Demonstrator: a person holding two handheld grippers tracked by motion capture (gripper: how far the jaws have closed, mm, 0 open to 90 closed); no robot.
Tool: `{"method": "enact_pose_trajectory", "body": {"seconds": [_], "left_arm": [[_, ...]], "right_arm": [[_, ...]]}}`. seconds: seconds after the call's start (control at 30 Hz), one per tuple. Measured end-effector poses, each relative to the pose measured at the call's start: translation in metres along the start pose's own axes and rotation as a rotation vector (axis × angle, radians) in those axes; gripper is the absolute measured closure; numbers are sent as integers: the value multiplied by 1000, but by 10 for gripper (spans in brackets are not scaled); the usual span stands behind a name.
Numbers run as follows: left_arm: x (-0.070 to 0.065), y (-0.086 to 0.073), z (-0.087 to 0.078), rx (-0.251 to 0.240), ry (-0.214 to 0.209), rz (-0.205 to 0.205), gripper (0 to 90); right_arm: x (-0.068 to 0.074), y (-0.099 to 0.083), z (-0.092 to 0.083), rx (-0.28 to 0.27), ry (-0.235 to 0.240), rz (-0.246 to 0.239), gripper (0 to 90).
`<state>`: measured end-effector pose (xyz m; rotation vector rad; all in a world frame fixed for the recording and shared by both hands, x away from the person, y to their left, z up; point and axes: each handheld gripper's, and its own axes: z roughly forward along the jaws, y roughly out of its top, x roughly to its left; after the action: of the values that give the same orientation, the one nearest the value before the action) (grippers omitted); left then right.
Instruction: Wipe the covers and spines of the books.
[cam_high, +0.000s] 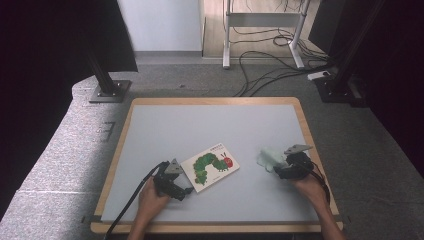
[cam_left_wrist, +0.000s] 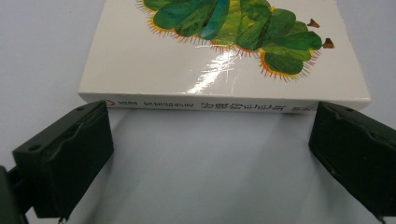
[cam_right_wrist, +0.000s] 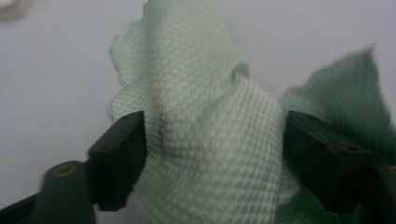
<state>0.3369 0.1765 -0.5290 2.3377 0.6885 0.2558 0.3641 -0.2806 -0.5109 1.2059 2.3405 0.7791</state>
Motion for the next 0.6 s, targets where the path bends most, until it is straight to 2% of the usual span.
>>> {"method": "enact_pose_trajectory", "body": {"seconds": [0.03, 0.1, 0.17, 0.2, 0.23, 0.3, 0.47, 0.6], "left_arm": [[0, 0, 0, 0, 0, 0, 0], [0, 0, 0, 0, 0, 0, 0], [0, 0, 0, 0, 0, 0, 0], [0, 0, 0, 0, 0, -1, 0], [0, 0, 0, 0, 1, -1, 0], [0, 0, 0, 0, 1, -2, 0], [0, 0, 0, 0, 1, -2, 0], [0, 0, 0, 1, 0, -2, 0]], "right_arm": [[-2, -2, 2, 3, 4, 6, 280], [-9, -6, 4, -14, 43, 43, 368], [-11, -6, 3, -19, 66, 62, 513], [-12, -7, 2, -24, 66, 66, 615], [-12, -7, 2, -27, 68, 73, 673], [-13, -8, 2, -33, 58, 84, 743], [-11, -6, -2, -35, 50, 83, 778], [-4, 5, -11, -85, 87, 76, 777]]}}
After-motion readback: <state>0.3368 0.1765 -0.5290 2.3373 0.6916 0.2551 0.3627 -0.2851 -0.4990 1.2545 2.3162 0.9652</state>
